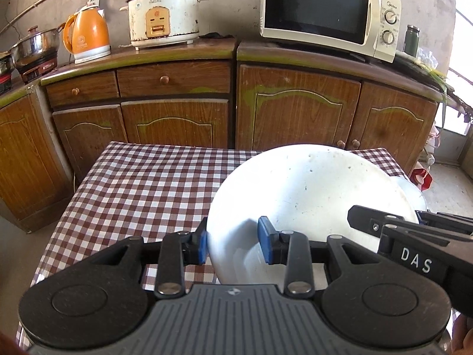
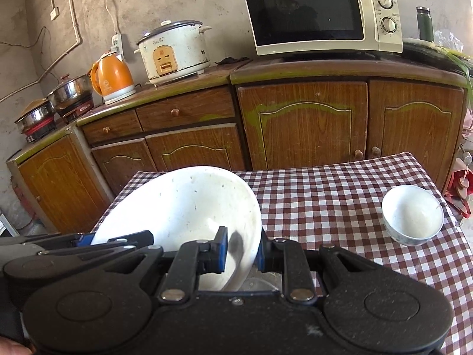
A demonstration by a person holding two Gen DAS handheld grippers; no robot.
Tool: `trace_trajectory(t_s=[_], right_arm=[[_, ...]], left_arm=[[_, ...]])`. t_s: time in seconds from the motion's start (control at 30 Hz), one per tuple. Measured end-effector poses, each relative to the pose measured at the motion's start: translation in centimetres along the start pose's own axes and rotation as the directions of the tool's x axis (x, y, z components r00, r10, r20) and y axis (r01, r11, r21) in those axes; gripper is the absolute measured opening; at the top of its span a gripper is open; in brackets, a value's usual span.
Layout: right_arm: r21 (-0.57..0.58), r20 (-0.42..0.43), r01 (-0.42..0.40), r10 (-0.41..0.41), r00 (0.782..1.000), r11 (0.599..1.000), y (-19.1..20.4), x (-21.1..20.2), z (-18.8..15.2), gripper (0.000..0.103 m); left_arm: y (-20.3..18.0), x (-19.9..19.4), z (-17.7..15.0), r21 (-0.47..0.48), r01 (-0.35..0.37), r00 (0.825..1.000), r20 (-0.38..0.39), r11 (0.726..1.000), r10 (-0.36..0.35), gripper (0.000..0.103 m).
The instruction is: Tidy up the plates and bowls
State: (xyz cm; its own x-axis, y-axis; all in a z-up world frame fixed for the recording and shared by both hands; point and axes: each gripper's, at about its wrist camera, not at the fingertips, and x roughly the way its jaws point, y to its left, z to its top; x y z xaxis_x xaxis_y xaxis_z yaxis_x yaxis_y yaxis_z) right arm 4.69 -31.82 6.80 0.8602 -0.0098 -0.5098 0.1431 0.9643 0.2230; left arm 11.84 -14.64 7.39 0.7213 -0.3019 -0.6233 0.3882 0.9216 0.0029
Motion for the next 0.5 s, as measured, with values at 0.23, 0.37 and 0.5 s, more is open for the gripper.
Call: trace_trajectory(t_s=[0.23,0.37,0.5], right_arm=[[0.000,0.005,-0.002,0.002,1.000,1.000,0.1,-1.1,-0.9,0.025],[-0.006,0.006,-0.001,0.001,1.000,1.000,0.3,-1.8,-1.4,0.025],[0.001,0.014,-0.002,0.002,1.000,1.000,0.3,-2.5,-1.9,0.025]], left_arm=[[-0.2,-1.0,-0.8,0.005,-0.009,1.000,0.004,1.000,0.008,0.034],[-0.2,-1.6,-1.3,0.004,-0.007,1.000,0.003,1.000,0.007,0.034],[-0.3,-2.2,-1.8,0.009,-0.008,1.000,0.009,1.000,0.008,0.034]])
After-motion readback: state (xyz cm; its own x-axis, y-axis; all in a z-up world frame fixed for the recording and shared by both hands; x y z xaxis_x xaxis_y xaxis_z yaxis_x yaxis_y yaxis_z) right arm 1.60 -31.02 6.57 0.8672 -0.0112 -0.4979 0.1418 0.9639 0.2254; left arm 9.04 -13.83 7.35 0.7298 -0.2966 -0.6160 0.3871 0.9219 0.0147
